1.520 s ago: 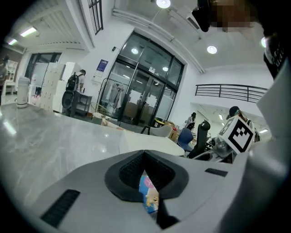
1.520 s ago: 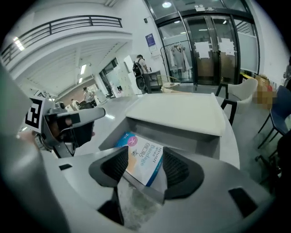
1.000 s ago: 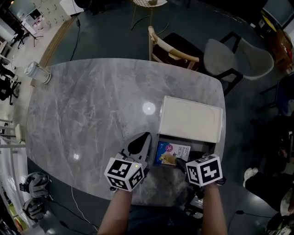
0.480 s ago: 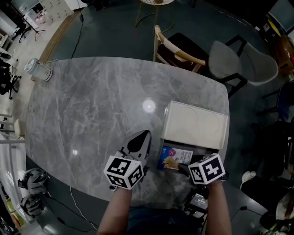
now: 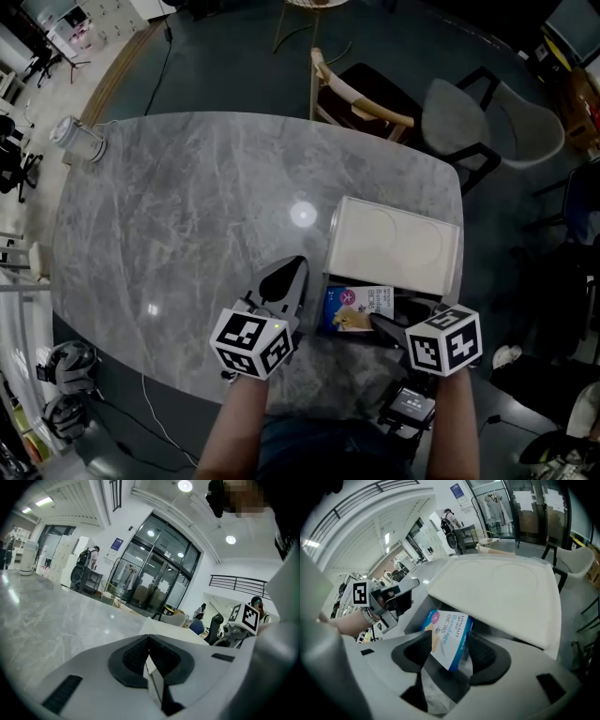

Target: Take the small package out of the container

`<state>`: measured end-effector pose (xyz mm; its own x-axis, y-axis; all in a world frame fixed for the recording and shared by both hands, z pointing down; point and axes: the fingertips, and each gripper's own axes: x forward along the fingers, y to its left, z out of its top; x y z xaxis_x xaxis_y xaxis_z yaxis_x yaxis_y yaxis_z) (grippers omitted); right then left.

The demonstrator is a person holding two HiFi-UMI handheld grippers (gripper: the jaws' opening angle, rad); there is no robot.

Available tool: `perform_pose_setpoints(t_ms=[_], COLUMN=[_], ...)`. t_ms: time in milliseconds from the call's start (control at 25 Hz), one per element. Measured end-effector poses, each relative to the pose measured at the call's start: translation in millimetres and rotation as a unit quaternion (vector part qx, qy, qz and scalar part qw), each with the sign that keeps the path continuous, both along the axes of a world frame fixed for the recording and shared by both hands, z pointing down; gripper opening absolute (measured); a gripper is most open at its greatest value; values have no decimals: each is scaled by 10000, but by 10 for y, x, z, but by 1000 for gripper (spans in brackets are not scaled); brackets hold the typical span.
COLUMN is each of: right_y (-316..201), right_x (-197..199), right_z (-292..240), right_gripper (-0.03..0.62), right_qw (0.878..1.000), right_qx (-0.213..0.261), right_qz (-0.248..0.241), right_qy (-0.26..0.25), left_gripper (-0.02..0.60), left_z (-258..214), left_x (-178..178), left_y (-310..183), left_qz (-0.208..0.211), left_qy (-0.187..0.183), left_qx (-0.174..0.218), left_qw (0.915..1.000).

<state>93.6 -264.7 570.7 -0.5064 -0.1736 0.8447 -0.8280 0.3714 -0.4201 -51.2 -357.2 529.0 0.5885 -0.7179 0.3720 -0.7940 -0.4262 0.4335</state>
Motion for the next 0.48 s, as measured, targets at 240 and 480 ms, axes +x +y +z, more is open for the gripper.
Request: perform_pose_setpoints(t_ms=[240,480], right_y=[78,134], right_x=[-29,-25], right_z=[-128,-162], right_gripper=[256,208], right_qw=[9994,9920], right_qx=[177,135], right_qz=[123,940], right_qy=[-258,-831], left_gripper=[12,12], left_z=[-132,-237], left_x=[53,86], left_y=[96,157], left_qz=[-3,-29], left_qy=[-60,-122], left_qx=[131,235], left_qw=[9999,9996])
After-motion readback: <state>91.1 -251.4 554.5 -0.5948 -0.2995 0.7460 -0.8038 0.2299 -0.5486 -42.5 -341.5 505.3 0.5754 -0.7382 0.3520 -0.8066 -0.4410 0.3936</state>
